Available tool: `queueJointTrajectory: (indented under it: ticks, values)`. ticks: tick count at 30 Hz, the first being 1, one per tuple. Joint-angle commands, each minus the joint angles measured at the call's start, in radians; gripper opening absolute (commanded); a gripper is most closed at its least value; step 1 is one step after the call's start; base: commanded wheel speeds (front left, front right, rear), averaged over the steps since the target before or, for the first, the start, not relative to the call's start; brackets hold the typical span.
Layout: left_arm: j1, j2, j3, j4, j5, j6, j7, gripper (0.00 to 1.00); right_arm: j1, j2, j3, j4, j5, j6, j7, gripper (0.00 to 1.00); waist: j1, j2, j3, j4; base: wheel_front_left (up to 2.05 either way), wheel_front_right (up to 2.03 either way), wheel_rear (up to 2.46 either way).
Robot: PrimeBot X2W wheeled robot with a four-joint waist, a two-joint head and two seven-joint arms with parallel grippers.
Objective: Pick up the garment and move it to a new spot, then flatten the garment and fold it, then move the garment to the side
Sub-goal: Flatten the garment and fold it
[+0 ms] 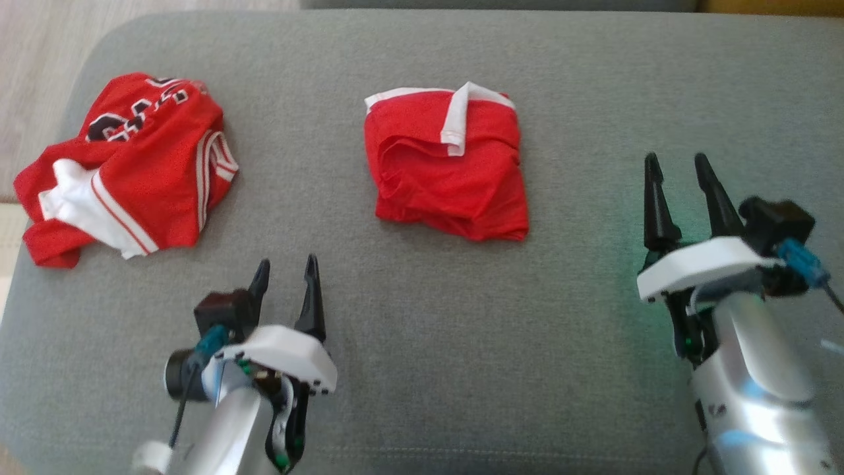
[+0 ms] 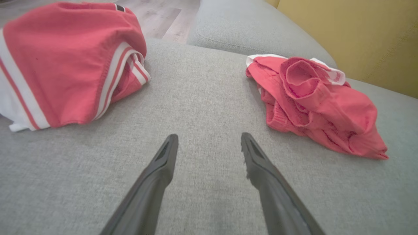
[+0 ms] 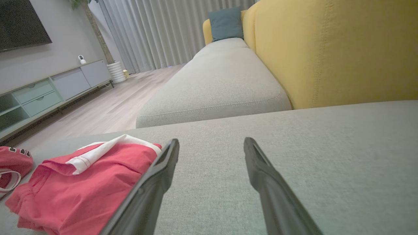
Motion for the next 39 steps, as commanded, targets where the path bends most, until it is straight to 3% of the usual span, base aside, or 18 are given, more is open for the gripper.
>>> queueJointTrajectory:
  ticks: [1,8,23,29,39]
  values:
    - [0.005,0.017,0.042,-0.034,0.018,0.007,-0.005,1.0,0.001,0.022,0.001,-0.052,-0.017,-0.001,-0.011,1.0,0.0,-0.0001,-0.015,-0.015,0.0,0.0,0.0]
    - [0.064,0.017,0.095,-0.05,0.059,0.008,-0.005,1.0,0.113,0.039,-0.051,-0.105,-0.055,-0.001,-0.011,1.0,0.0,-0.0001,-0.056,-0.043,0.0,0.0,0.0]
    - [0.152,0.017,0.15,-0.076,0.103,0.004,-0.005,1.0,0.223,0.04,0.006,-0.098,0.023,-0.001,-0.011,1.0,0.0,-0.0001,-0.11,-0.054,0.0,0.0,0.0]
    - [0.131,0.017,0.125,-0.086,0.09,0.001,-0.005,1.0,0.167,0.04,0.078,-0.083,0.009,-0.001,-0.011,1.0,0.0,-0.0001,-0.067,-0.029,0.0,0.0,0.0]
    - [0.083,0.017,0.065,-0.099,0.068,-0.005,-0.005,1.0,-0.043,0.04,0.244,0.026,0.026,-0.001,-0.009,1.0,0.0,-0.0001,0.014,0.079,0.0,0.0,0.0]
